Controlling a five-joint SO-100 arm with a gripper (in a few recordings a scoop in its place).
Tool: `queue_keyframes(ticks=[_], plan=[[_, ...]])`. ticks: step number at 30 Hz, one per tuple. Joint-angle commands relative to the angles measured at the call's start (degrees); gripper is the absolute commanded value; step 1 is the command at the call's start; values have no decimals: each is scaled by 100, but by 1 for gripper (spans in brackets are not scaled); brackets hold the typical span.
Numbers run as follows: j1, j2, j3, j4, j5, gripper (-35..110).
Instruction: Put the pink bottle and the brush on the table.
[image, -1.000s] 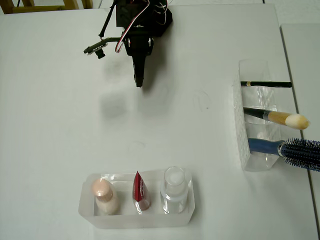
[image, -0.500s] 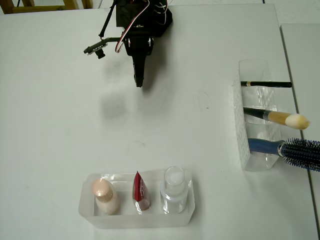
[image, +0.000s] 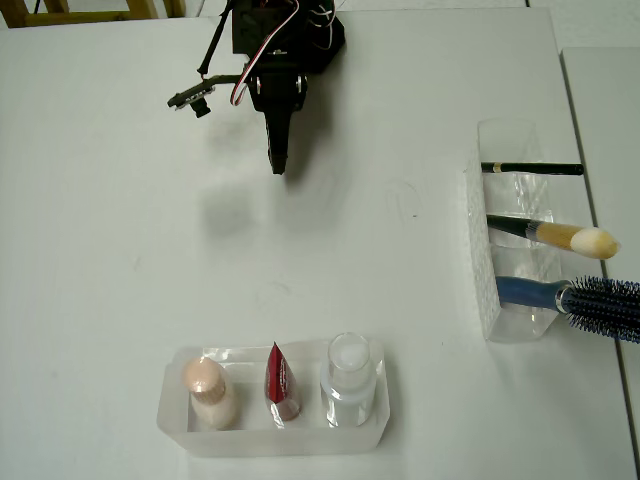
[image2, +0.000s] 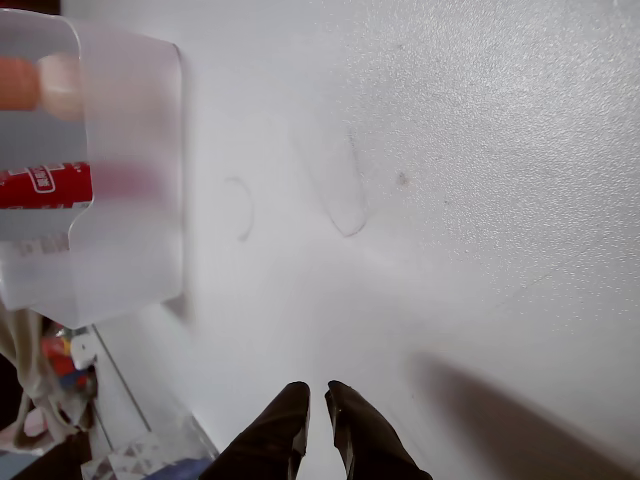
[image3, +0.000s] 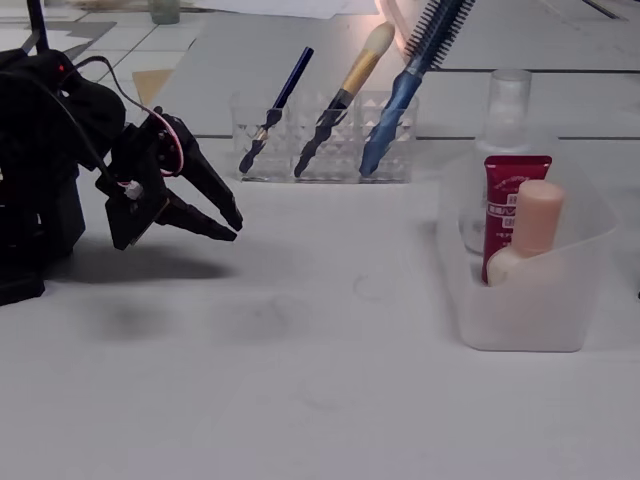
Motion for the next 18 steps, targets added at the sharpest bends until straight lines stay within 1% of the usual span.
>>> queue_keyframes(ticks=[1,18], plan=[[114,114,9,53,0,0],[105,114,9,44,-62,0]])
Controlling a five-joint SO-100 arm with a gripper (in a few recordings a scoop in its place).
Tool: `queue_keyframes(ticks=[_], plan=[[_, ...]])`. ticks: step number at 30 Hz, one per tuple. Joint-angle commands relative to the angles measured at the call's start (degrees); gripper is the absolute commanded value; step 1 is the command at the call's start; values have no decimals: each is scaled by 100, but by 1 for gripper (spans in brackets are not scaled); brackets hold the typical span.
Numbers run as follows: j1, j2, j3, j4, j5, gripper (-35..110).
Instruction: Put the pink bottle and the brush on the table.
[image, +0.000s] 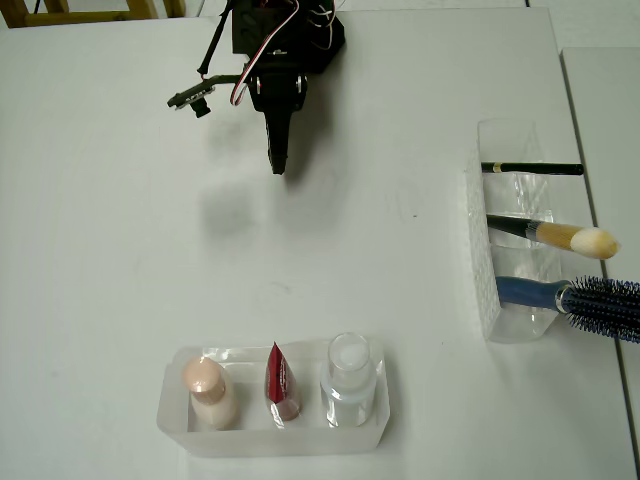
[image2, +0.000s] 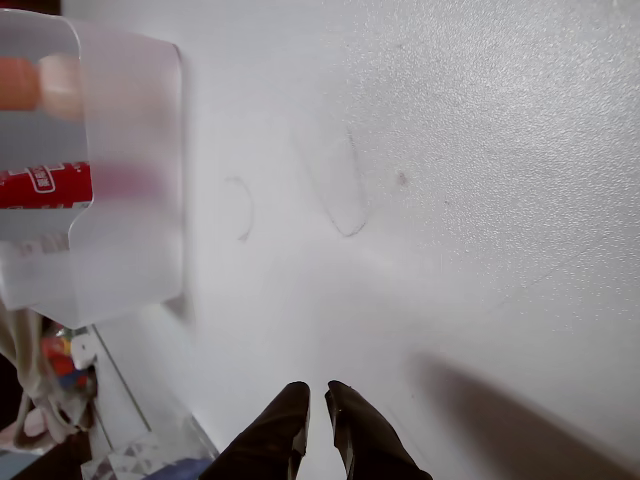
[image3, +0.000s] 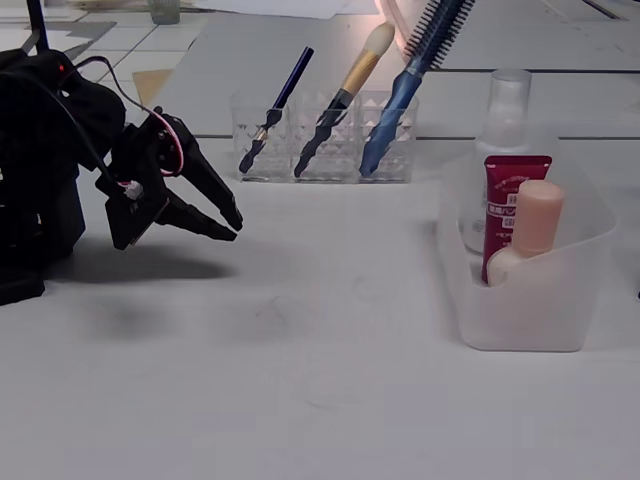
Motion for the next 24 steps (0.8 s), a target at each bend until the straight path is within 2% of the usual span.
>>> queue_keyframes(ticks=[1,15,24], plan=[[105,114,9,44,-62,0],[123,114,-299,176,-554,0],[176,114,-993,422,-1371,0]])
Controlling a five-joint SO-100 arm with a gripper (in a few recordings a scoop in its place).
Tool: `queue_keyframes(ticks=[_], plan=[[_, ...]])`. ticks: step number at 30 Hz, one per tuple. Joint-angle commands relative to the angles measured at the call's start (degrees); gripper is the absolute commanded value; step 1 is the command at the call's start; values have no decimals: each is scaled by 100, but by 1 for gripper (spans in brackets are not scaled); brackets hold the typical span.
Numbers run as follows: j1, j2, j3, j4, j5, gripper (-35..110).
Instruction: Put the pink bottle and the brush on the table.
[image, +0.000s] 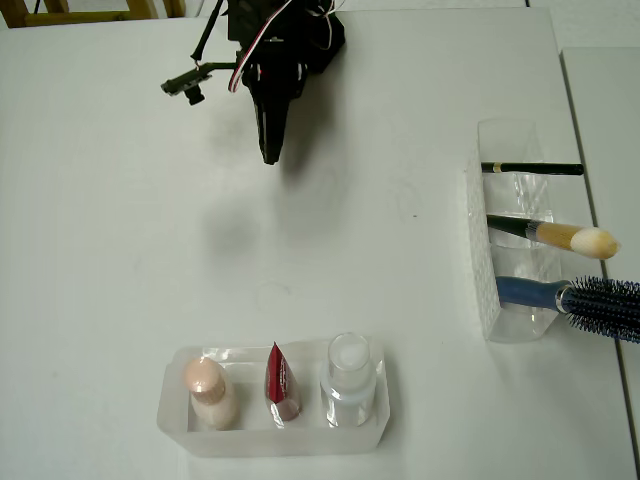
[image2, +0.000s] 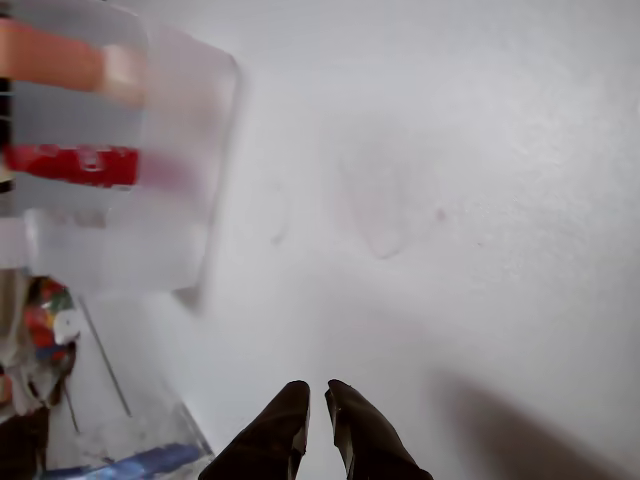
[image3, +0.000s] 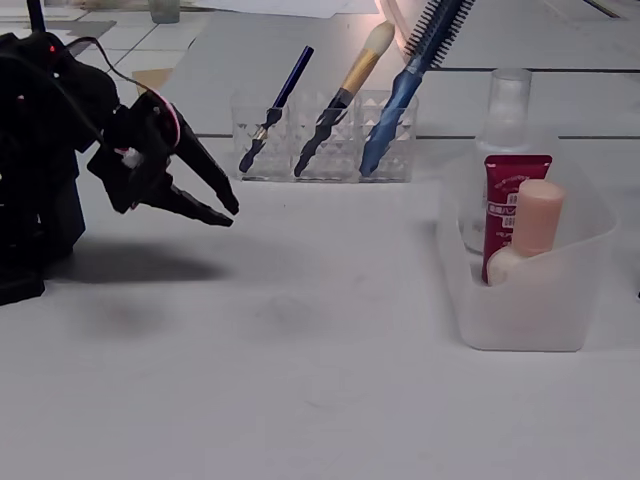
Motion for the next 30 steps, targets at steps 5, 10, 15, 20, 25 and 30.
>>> queue_keyframes(ticks=[5,10,15,20,25,30], plan=[[53,114,-580,26,-817,0],[62,114,-756,44,-1468,0],[79,114,-905,-158,-2224,0],[211,-141,-1107,-193,-2971,0],[448,-501,-1292,-492,-3674,0],[738,-940,-1327,-1125,-4324,0]])
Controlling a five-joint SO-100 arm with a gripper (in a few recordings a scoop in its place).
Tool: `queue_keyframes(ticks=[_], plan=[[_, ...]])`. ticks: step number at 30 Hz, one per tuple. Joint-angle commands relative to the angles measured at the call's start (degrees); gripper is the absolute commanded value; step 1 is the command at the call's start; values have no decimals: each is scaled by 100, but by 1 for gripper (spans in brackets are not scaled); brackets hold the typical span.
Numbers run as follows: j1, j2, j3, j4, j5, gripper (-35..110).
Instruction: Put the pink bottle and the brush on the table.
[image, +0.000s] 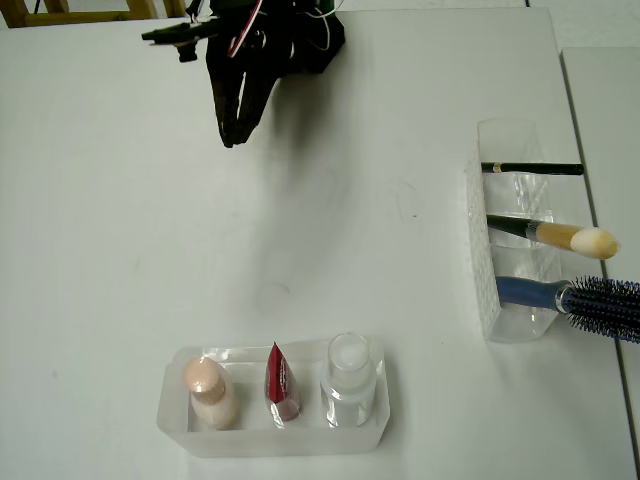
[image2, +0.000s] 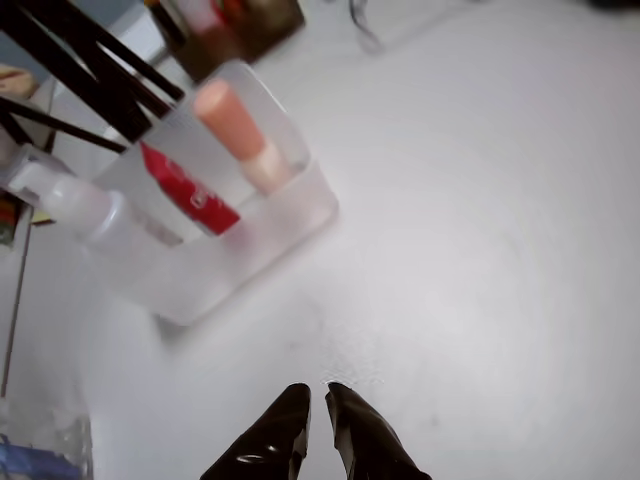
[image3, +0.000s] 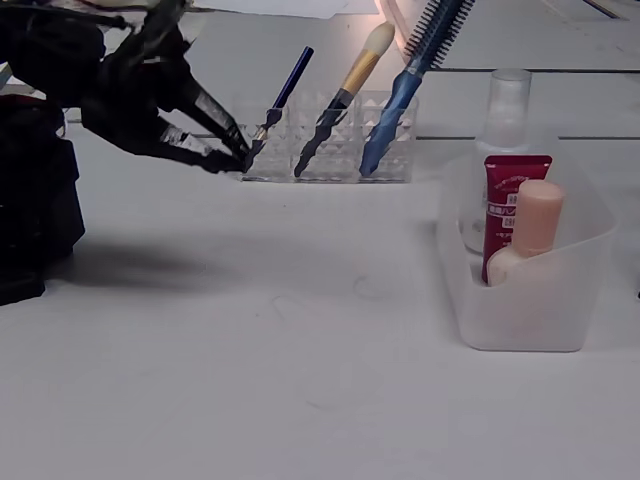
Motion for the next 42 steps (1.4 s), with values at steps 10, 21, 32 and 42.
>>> queue_keyframes(ticks=[10,21,32,42], plan=[[272,-1670,-396,-1934,-1389,0],[202,-3375,-396,-4043,-2294,0],[185,-5115,-1020,-5396,-2725,0],[185,-6662,-2127,-5906,-2830,2]])
